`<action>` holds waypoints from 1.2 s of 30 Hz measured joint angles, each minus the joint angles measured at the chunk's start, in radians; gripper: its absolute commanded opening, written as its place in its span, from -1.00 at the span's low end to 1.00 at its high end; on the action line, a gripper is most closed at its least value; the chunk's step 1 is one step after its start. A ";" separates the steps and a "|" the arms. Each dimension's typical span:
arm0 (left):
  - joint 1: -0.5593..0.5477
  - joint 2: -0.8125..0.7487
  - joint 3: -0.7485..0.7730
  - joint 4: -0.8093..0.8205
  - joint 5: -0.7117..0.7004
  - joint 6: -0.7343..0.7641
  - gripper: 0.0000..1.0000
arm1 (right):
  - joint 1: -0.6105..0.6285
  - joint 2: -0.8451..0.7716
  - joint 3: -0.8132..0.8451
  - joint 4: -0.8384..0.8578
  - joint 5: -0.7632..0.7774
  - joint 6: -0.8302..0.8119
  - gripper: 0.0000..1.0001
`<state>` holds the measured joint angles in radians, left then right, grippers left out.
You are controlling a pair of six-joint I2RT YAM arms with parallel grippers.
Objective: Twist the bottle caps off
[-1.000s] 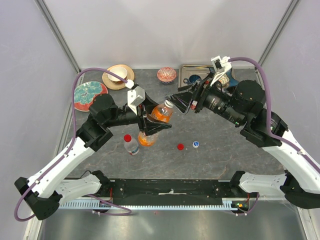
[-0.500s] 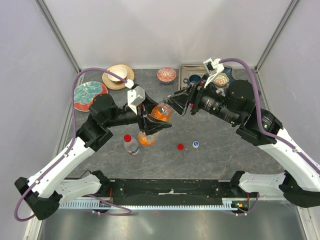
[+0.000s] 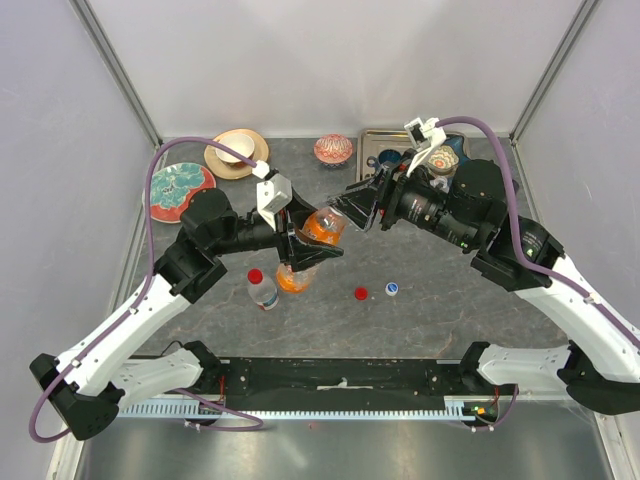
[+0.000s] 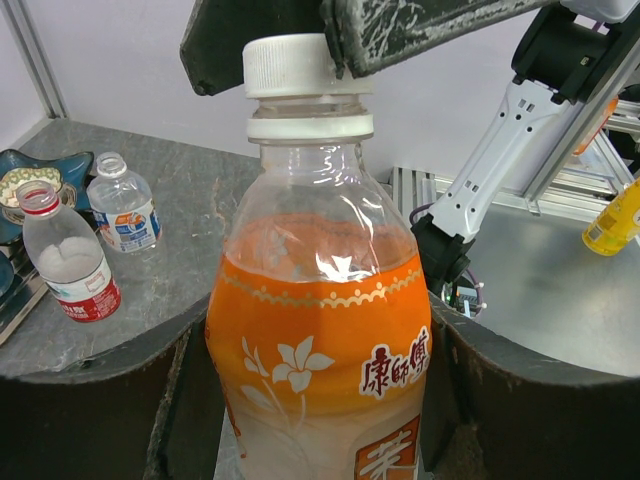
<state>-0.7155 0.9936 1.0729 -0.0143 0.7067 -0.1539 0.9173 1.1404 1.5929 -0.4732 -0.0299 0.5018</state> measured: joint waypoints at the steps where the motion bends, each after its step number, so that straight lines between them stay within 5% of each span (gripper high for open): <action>1: 0.000 0.000 0.000 0.000 0.000 0.000 -0.15 | 0.000 0.000 0.000 0.000 0.000 0.000 0.24; 11: 0.000 -0.003 0.000 0.000 -0.001 0.000 -0.15 | 0.000 0.001 -0.015 -0.005 -0.004 0.000 0.15; 19: 0.000 -0.003 -0.002 -0.003 -0.009 0.000 -0.15 | 0.002 0.000 -0.016 -0.006 -0.016 0.002 -0.30; 23: 0.000 -0.003 -0.006 -0.003 -0.010 0.000 -0.15 | 0.002 0.000 -0.021 -0.006 -0.015 0.001 -0.89; 25: 0.000 -0.003 -0.008 -0.003 -0.010 0.000 -0.16 | 0.002 0.000 -0.022 -0.006 -0.015 0.000 -1.00; 31: 0.000 -0.003 -0.016 0.017 0.026 -0.009 -0.20 | 0.002 -0.020 -0.050 0.026 -0.045 -0.035 -1.00; 36: 0.008 0.026 -0.018 0.150 0.228 -0.139 -0.16 | 0.003 -0.055 -0.054 0.057 -0.183 -0.121 -1.00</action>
<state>-0.7074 1.0199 1.0554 0.1360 0.9348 -0.2928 0.9207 1.0855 1.5391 -0.4160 -0.2127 0.3813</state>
